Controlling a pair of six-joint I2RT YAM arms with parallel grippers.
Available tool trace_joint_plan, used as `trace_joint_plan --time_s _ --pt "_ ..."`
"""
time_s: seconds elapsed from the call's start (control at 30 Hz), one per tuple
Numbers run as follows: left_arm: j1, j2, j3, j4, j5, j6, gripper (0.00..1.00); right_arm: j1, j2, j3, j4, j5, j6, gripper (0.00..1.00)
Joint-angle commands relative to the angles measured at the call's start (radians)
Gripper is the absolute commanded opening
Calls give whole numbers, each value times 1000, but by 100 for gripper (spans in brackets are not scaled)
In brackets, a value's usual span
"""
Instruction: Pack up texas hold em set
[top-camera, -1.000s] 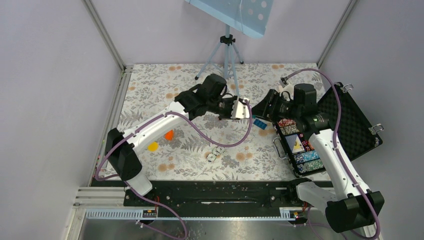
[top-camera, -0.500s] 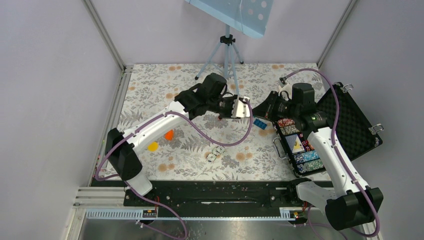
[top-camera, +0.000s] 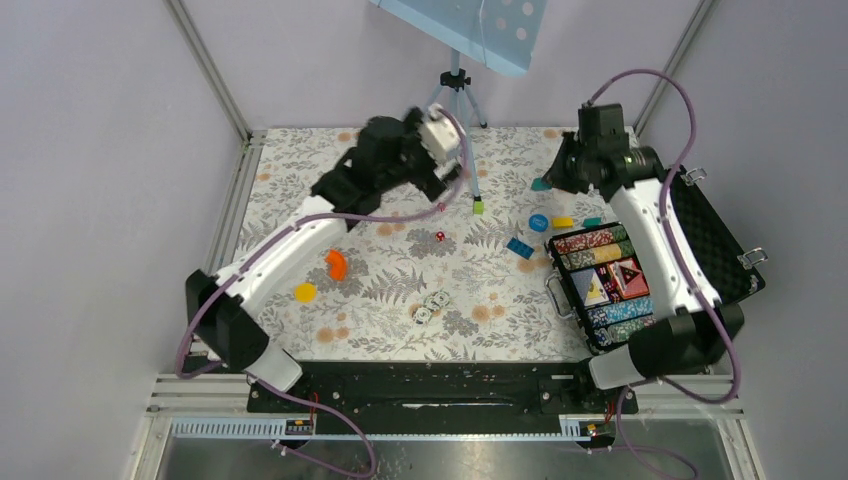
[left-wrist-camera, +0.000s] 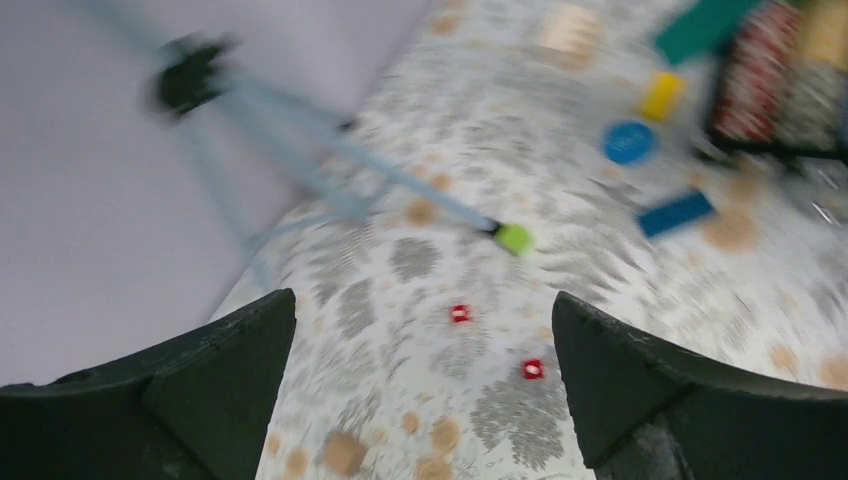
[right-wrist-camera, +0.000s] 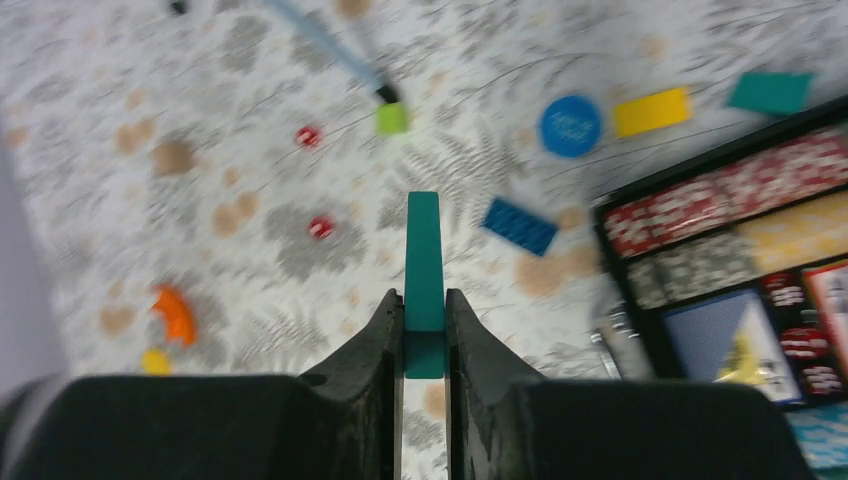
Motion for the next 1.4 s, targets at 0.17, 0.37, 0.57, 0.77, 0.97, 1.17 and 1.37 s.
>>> trace_joint_plan --time_s 0.17,0.37,0.57,0.77,0.97,1.17,1.37 --pt "88 -209 6 -30 -485 -676 99 -16 341 260 -207 341 -122 0" --pt "87 -339 -177 -83 -411 -672 99 -35 462 324 -201 361 -161 0" --pt "89 -477 -356 -60 -396 -531 99 -84 534 359 -176 278 -145 0" --pt "87 -582 -479 13 -366 -501 99 -88 638 430 -196 221 -152 0" --pt "86 -637 -544 35 -408 -471 99 -88 734 492 -221 229 -187 0" --pt "86 -653 -565 54 -426 -447 99 -88 801 547 -242 297 -258 0" --pt "87 -640 -574 60 -419 -433 99 -88 843 578 -242 307 -352 0"
